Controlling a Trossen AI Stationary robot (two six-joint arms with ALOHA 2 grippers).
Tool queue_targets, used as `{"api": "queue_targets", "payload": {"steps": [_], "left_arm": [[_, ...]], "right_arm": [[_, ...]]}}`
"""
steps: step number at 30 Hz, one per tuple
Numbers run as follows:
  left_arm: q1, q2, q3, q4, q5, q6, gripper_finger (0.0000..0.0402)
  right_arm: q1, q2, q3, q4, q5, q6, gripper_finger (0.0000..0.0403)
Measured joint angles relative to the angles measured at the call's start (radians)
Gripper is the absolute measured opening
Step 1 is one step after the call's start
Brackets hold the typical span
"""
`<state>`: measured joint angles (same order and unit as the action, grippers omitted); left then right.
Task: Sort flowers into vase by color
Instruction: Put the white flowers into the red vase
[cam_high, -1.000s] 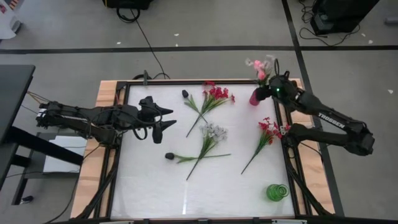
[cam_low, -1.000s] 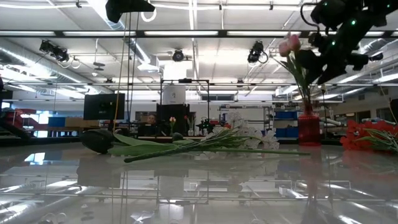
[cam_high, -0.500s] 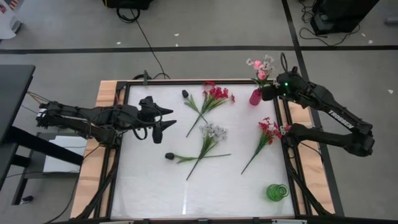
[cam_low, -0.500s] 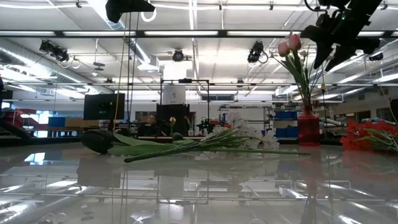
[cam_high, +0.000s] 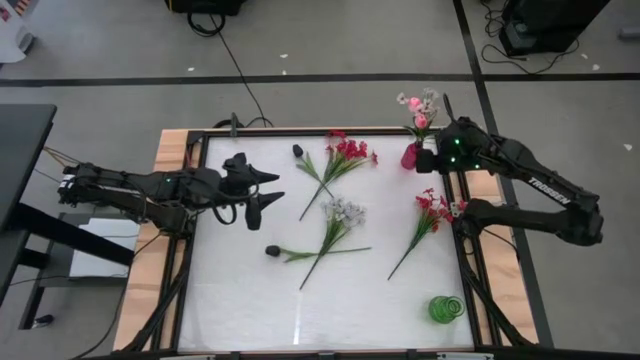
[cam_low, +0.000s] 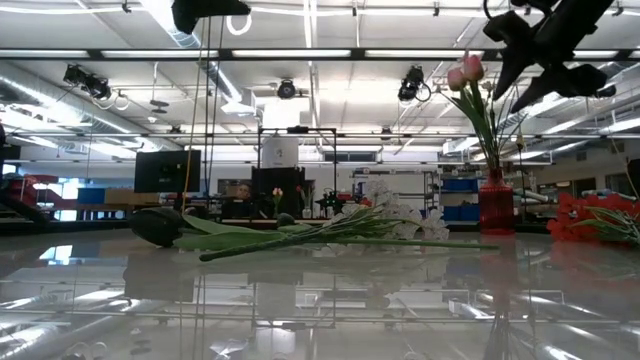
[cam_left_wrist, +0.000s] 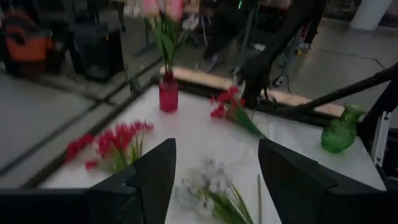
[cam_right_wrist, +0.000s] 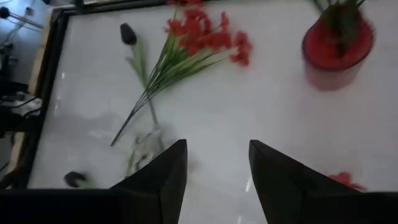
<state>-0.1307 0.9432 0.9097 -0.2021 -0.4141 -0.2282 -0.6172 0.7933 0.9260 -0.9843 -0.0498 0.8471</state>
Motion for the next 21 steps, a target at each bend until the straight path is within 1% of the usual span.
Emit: {"api": "queue_targets", "payload": {"steps": [3,8,10,14,19,21], "left_arm": [[0.0,-0.001,0.001,0.029,-0.003,0.037,0.0233],[-0.003,-0.001,0.001,0.041,-0.003,0.022,0.0233],[-0.004,-0.001,0.001,0.061,-0.002,-0.043,0.0233],[0.0,0.0,0.001,0.089,-0.004,-0.201,0.0233],[-0.017,0.035,0.001,0.073,0.012,-0.239,0.0233],[-0.027,0.076,0.0,0.078,0.016,-0.292,0.0233]], "right_arm": [[0.056,0.0,0.0,-0.004,0.0,0.075,0.018],[0.187,0.003,0.0,-0.008,-0.01,0.212,0.018],[0.252,0.007,0.0,-0.008,0.008,0.268,0.018],[0.403,0.033,0.0,0.003,0.081,0.404,0.018],[0.575,0.098,0.0,0.026,0.171,0.555,0.018],[0.634,0.135,0.0,0.03,0.193,0.61,0.018]]}}
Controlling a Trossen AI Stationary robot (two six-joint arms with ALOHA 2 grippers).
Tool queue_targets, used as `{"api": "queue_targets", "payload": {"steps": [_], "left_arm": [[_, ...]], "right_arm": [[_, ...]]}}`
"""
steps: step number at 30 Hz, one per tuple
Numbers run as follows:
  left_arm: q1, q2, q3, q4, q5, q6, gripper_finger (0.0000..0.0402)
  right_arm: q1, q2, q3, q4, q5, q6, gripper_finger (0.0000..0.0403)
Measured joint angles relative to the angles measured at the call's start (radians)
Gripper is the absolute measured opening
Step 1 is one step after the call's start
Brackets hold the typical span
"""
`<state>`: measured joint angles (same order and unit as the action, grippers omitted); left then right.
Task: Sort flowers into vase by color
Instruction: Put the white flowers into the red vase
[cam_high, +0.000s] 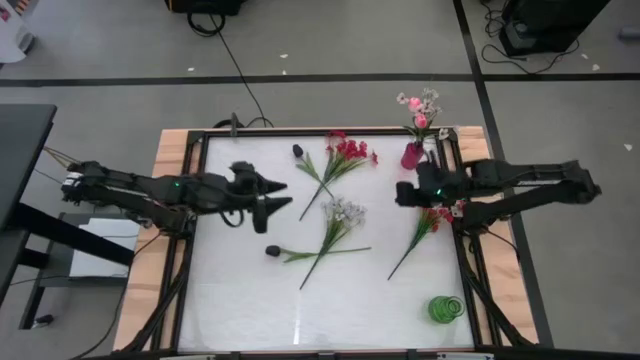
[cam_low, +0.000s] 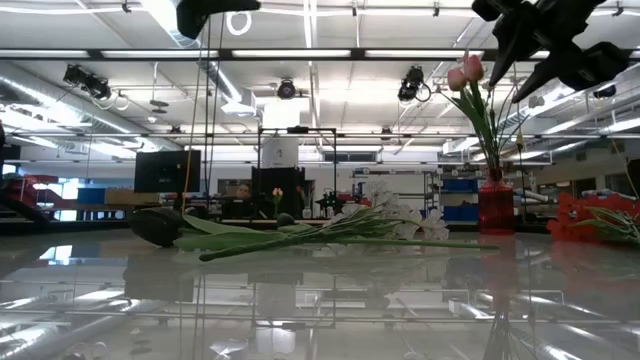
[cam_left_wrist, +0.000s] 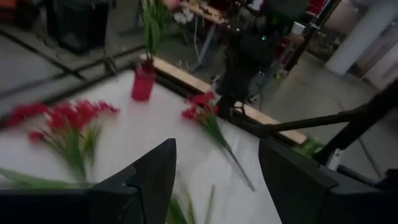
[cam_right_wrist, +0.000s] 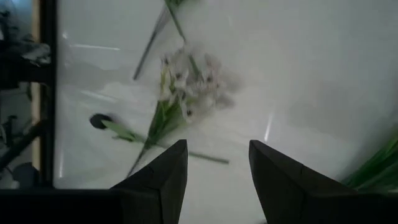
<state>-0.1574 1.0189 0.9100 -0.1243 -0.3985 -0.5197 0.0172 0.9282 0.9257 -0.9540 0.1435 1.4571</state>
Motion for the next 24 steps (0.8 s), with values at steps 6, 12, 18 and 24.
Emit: {"api": "queue_targets", "payload": {"steps": [6,12,18,24], "left_arm": [[0.009,0.23,0.0,0.016,0.027,-0.188,0.0233],[0.055,0.462,0.0,0.033,0.137,-0.298,0.0233],[0.069,0.611,-0.001,0.124,0.25,-0.356,0.0233],[0.063,0.71,0.0,0.243,0.256,-0.326,0.0233]], "right_arm": [[0.148,0.124,0.0,0.065,0.064,0.14,0.018],[0.233,0.236,0.0,0.183,0.091,0.213,0.018],[0.278,0.3,0.0,0.223,0.091,0.269,0.018],[0.312,0.314,-0.001,0.229,0.097,0.306,0.018]]}}
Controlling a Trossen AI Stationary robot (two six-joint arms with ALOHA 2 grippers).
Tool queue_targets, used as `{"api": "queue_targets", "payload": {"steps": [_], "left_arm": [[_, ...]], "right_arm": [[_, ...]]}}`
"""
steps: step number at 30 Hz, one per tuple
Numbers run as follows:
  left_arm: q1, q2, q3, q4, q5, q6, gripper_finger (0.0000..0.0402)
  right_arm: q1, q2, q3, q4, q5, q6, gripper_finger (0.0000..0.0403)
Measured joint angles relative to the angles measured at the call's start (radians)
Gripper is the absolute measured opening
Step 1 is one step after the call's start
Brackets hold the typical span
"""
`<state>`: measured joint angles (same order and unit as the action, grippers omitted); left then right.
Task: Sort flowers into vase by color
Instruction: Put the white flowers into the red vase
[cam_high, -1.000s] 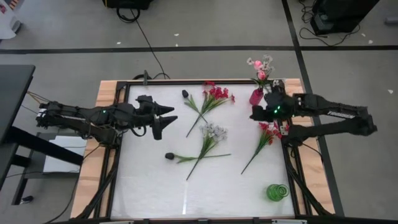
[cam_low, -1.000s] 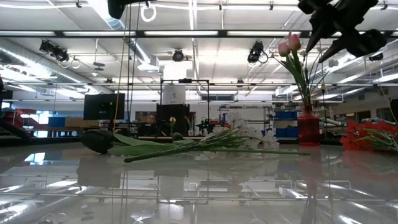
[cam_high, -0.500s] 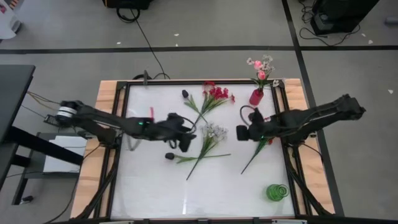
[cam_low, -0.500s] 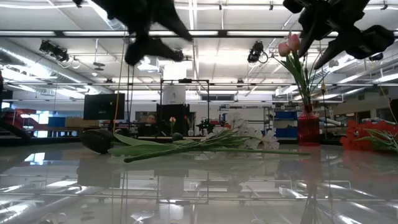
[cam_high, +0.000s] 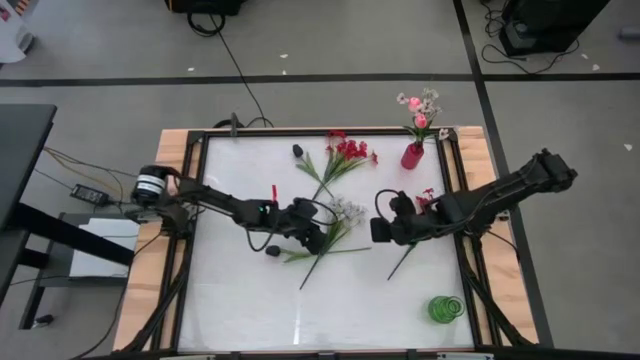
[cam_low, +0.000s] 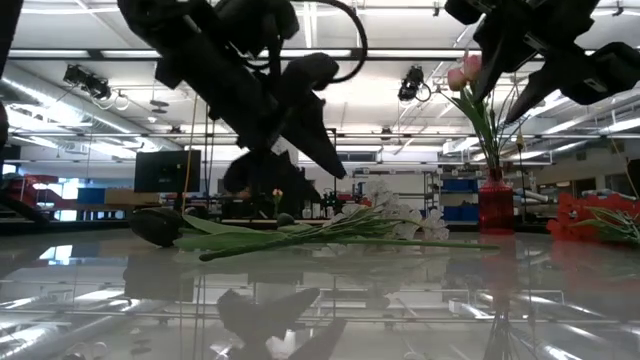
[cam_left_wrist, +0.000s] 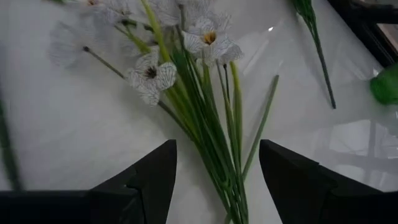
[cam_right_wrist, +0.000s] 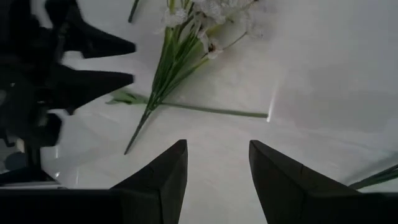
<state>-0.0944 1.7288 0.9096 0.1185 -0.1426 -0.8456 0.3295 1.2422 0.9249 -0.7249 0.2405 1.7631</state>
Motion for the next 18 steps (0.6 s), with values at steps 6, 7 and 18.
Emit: {"api": "queue_targets", "payload": {"steps": [6,7,18], "left_arm": [[-0.006,0.06,0.0,0.069,0.049,0.021,0.0233],[-0.009,0.07,0.0,0.079,0.051,0.023,0.0233],[-0.016,0.154,0.001,0.125,0.086,0.026,0.0215]], "right_arm": [[0.017,-0.006,0.0,-0.009,0.005,0.015,0.018],[0.017,-0.006,0.0,-0.011,0.005,0.015,0.018],[0.016,-0.005,0.0,-0.018,0.005,-0.003,0.0176]]}}
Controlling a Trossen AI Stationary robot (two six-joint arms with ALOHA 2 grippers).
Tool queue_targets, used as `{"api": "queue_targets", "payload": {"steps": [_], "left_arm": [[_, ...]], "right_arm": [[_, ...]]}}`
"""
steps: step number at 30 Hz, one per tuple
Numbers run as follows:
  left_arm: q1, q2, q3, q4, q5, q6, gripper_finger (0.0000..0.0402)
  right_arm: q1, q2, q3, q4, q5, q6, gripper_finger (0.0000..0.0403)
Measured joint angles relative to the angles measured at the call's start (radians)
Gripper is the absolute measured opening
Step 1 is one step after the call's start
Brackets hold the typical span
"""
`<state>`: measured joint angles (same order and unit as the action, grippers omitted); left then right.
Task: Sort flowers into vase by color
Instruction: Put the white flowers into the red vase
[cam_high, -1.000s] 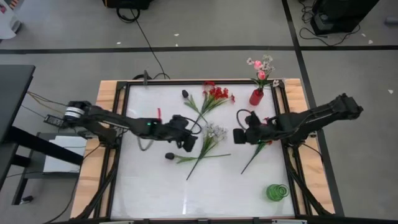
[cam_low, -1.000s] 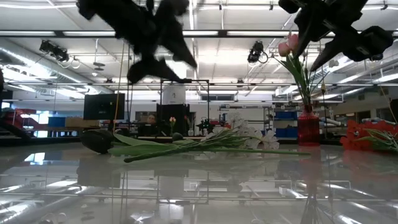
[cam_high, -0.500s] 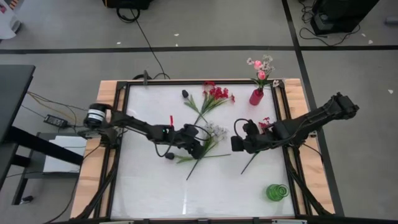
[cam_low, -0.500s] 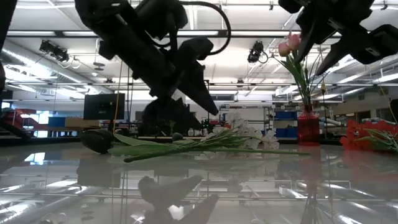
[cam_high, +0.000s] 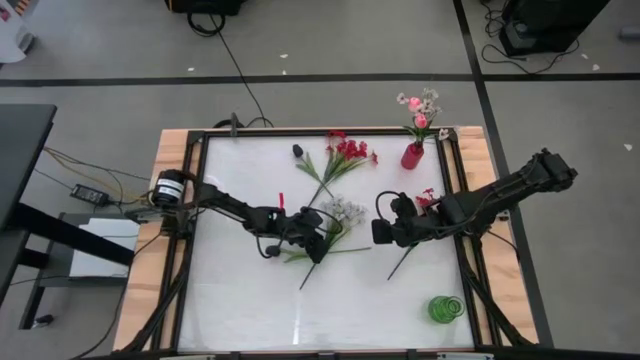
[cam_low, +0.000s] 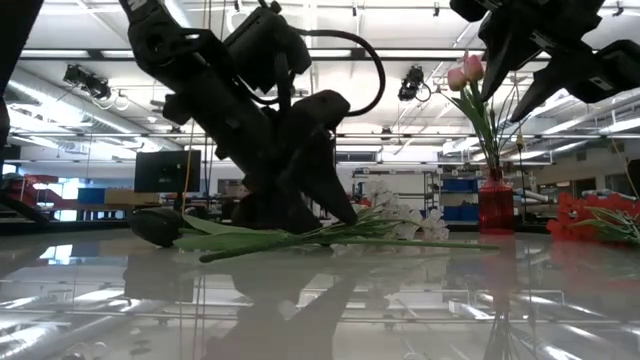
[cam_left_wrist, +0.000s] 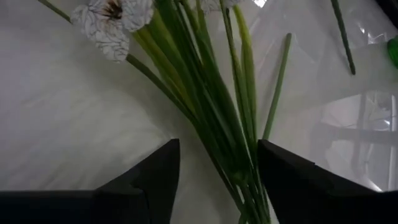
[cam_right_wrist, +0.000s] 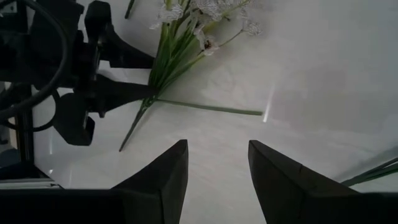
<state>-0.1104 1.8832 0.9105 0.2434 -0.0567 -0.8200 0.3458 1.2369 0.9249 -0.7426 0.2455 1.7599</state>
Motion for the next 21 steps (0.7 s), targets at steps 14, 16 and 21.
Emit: {"api": "queue_targets", "payload": {"steps": [14,16,21], "left_arm": [[0.037,-0.006,-0.001,0.121,0.1,0.001,0.0014],[0.054,-0.022,-0.002,0.135,0.135,-0.015,0.0017],[0.095,-0.095,-0.002,0.138,0.156,-0.042,0.0016]], "right_arm": [[0.0,0.0,0.0,0.003,0.072,-0.035,0.0169],[0.0,0.0,0.0,0.013,0.1,-0.036,0.0169],[0.0,0.0,0.0,0.063,0.171,-0.085,0.0169]]}}
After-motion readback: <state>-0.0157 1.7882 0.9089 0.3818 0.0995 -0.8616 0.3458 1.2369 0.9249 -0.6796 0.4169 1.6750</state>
